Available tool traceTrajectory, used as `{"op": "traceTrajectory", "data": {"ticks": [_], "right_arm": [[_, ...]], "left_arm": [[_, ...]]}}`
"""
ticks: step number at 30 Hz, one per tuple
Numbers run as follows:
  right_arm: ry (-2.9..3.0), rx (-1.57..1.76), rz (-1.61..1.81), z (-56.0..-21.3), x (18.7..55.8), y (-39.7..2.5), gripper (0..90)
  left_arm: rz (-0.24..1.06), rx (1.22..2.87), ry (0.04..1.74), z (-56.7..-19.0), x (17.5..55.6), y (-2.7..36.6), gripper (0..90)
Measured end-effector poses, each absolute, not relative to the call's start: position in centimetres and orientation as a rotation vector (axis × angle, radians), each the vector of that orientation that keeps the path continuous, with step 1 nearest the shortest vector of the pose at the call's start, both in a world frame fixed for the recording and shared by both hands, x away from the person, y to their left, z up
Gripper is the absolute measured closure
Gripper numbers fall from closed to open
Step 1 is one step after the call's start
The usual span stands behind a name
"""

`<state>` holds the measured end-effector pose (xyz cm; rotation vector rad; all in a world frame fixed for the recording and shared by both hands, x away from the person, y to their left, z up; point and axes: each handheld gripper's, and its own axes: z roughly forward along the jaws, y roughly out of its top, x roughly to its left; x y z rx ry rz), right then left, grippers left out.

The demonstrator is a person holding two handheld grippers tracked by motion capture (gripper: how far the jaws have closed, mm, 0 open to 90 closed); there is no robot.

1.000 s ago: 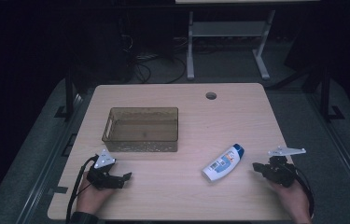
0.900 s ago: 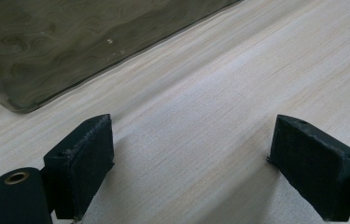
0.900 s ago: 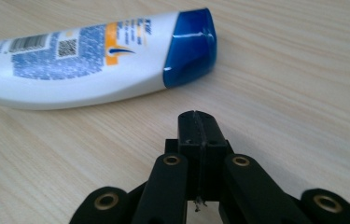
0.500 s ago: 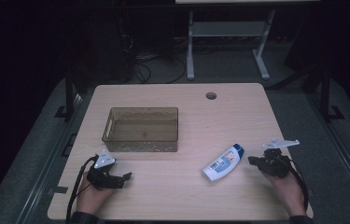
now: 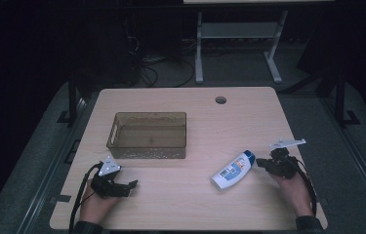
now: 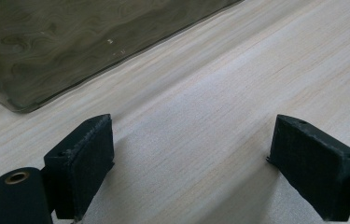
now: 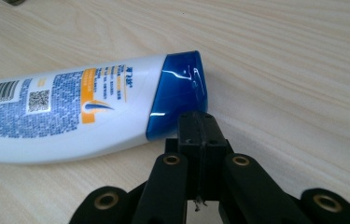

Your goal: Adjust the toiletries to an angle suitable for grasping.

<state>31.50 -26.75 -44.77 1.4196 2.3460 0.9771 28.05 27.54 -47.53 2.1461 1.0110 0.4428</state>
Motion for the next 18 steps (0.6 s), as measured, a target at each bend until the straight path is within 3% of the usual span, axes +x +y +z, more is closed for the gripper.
{"op": "traceTrajectory", "data": {"ticks": [18], "right_arm": [[2.358, 1.416, 0.986, -45.1, 33.5, -25.5, 89.7]], "left_arm": [[0.442, 2.146, 1.013, -47.5, 28.1, 27.5, 12.7]]}}
